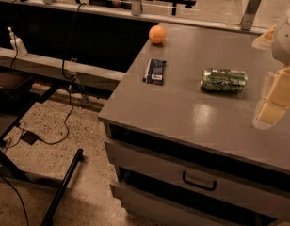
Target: Place green can upright
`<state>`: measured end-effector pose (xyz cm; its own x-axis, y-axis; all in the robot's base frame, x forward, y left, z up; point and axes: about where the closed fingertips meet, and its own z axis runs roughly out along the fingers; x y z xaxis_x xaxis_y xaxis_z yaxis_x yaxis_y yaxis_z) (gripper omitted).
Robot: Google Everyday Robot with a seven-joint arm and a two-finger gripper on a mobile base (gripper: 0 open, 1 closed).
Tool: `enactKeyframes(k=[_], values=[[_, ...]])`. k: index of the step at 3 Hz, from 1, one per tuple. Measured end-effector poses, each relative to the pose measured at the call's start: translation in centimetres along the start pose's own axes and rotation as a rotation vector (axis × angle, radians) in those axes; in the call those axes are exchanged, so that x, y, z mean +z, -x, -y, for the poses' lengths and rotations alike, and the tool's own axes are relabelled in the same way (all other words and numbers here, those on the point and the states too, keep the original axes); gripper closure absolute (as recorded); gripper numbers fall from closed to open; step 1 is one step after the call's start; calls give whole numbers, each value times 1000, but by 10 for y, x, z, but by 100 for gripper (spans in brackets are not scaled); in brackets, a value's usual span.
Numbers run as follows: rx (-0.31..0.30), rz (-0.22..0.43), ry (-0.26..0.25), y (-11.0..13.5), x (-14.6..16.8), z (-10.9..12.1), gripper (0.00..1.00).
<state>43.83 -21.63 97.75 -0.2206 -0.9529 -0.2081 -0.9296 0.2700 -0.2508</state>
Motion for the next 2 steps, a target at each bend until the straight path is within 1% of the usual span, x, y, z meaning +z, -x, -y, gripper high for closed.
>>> enactKeyframes(k=[2], values=[[-25,-1,-1,8,3,7,0]])
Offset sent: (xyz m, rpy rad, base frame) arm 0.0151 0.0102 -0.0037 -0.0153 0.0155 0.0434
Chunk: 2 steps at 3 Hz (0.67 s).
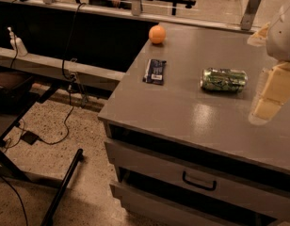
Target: Place green can upright
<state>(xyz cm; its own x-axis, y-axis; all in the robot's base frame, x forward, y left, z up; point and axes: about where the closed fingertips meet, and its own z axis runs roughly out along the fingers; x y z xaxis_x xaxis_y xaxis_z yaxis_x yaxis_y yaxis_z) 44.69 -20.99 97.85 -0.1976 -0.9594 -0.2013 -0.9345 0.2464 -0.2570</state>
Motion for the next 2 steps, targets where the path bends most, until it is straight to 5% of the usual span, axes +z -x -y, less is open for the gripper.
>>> enactKeyframes(k=[2], values=[[-143,-42,44,37,45,46,0]])
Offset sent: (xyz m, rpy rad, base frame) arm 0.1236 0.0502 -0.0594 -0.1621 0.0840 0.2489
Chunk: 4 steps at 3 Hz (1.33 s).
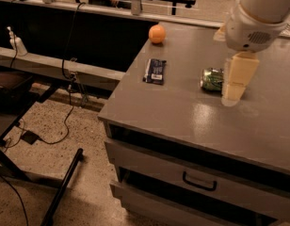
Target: Place green can upright
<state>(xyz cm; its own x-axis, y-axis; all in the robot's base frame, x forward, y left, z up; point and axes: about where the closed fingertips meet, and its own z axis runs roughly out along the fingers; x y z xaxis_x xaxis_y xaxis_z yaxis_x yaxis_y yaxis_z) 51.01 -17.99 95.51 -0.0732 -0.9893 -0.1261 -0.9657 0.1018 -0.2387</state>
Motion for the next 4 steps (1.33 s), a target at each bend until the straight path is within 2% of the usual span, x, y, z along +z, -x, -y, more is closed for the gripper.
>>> enactKeyframes(k=[1,2,3,4], values=[[-50,-26,32,7,34,29,0],[-68,-35,75,8,72,58,0],[-36,-27,106,4,98,74,0],[-3,-21,122,-5,116,81,0]])
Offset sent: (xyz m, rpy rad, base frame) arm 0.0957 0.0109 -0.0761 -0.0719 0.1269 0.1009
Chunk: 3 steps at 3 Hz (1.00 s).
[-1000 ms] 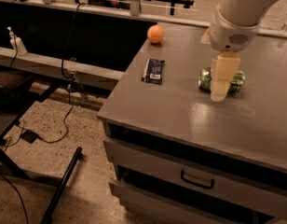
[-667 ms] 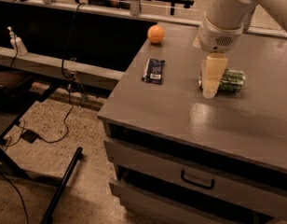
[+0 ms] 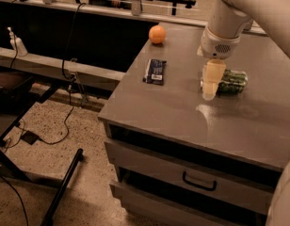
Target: Place green can upright
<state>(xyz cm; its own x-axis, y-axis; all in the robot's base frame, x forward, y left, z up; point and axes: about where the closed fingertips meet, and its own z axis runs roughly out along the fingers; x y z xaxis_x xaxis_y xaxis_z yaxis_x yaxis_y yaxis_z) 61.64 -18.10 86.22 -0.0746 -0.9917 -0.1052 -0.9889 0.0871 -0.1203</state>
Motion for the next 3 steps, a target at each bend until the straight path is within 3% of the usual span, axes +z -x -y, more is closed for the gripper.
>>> enactKeyframes(k=[1,3], values=[[44,-8,14,-15,15,1,0],[102,-42,14,-34,22,-3,41]])
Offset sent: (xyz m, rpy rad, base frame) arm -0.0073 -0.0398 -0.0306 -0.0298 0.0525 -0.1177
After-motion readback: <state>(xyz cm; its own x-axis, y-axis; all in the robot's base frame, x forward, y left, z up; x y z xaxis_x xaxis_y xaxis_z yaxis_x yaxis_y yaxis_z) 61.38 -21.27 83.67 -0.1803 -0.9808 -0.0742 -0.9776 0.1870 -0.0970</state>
